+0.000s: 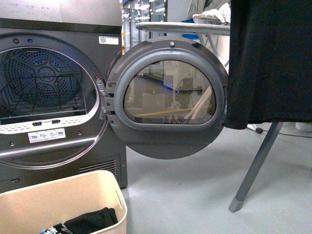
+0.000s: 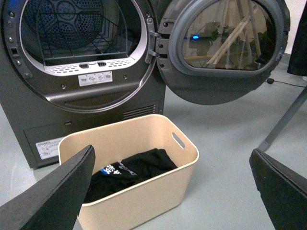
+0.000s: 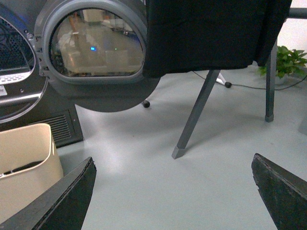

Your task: Move hamper under clothes hanger

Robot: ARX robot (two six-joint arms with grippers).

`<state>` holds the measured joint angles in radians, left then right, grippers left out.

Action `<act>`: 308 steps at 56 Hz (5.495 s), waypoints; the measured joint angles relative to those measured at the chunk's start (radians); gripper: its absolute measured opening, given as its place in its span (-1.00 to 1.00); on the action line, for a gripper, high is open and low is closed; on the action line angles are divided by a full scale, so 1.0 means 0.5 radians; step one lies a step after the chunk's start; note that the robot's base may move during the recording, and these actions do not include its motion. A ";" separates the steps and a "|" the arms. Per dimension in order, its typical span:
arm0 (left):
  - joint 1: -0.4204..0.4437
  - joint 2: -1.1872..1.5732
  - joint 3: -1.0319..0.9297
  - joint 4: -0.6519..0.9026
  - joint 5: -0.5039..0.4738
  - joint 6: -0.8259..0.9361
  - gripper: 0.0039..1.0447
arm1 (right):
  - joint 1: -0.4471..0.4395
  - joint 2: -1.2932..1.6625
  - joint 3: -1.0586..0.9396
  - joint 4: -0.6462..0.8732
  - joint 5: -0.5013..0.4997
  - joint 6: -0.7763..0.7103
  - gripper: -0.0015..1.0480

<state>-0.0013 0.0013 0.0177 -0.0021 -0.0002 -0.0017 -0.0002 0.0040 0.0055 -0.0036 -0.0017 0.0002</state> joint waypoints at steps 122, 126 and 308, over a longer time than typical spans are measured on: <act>-0.092 1.229 0.320 0.216 -0.399 -0.298 0.88 | 0.079 1.130 0.214 0.554 -0.020 0.240 0.85; -0.073 1.807 0.509 0.551 -0.310 -0.289 0.88 | 0.108 1.667 0.382 0.933 -0.064 0.245 0.85; -0.206 4.956 2.197 0.849 0.100 -0.011 0.02 | 0.161 4.974 2.201 0.804 -0.039 0.230 0.68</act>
<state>-0.1043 2.4794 1.1160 0.4225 0.0498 -0.0071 0.0803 2.4912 1.1061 0.3985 -0.0212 0.1150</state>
